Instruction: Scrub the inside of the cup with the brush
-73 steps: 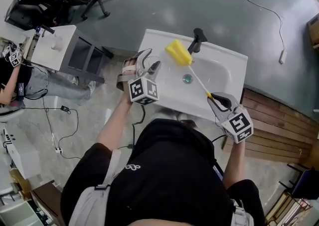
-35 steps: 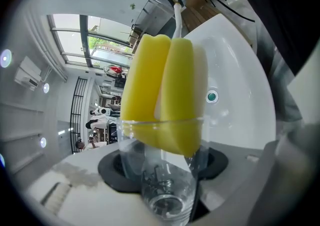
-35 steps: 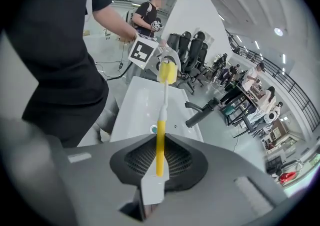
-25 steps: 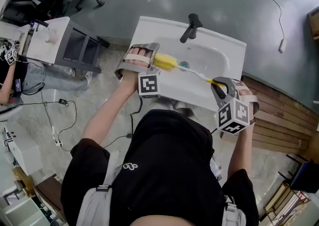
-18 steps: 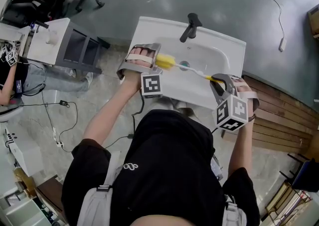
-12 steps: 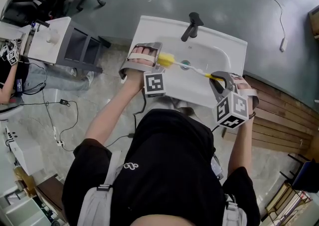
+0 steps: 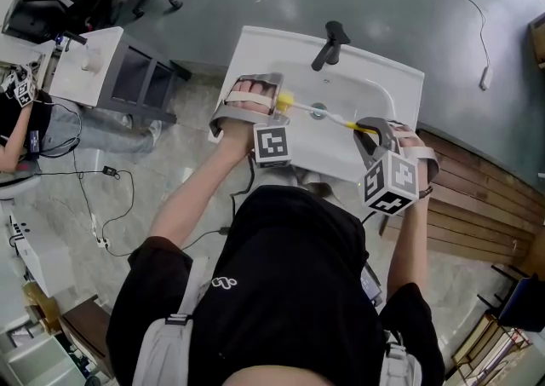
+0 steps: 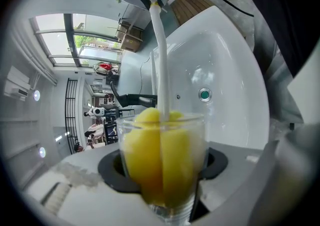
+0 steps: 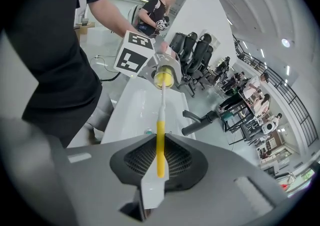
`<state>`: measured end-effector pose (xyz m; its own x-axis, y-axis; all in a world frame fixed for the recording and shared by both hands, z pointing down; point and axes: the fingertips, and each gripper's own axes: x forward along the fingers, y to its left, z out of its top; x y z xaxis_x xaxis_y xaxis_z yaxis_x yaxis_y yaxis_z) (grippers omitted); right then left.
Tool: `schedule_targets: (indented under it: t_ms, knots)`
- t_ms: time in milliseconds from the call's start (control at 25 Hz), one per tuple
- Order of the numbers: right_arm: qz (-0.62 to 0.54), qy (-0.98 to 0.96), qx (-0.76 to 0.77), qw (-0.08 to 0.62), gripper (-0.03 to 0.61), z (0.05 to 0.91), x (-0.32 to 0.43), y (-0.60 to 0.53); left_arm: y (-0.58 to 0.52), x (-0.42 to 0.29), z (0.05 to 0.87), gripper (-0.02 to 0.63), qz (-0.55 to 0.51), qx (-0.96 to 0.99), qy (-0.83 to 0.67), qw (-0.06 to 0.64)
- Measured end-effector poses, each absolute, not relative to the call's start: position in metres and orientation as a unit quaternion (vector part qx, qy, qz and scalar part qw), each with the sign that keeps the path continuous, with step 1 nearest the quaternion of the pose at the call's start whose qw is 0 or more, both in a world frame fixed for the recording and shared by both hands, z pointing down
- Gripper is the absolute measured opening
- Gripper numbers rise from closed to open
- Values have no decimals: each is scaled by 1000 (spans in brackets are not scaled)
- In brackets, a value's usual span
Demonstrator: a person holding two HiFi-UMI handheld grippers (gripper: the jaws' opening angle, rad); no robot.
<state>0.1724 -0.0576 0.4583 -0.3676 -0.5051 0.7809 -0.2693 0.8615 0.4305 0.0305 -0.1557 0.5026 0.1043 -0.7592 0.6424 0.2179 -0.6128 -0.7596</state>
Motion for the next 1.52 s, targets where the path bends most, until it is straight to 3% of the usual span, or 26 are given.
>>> schedule_targets:
  t_ms: [640, 920, 1280, 1520]
  knots:
    - [-114, -825, 232, 503, 49, 462, 154, -61, -156, 44, 498, 272, -644, -617, 208, 402]
    - [-77, -851, 238, 461, 49, 455, 151, -57, -159, 38, 495, 272, -628, -625, 208, 415]
    - [-70, -861, 230, 447, 49, 456, 151, -49, -142, 37, 514, 272, -612, -677, 186, 364]
    - [-65, -863, 230, 445, 49, 456, 150, -47, -154, 31, 513, 272, -611, -662, 193, 388]
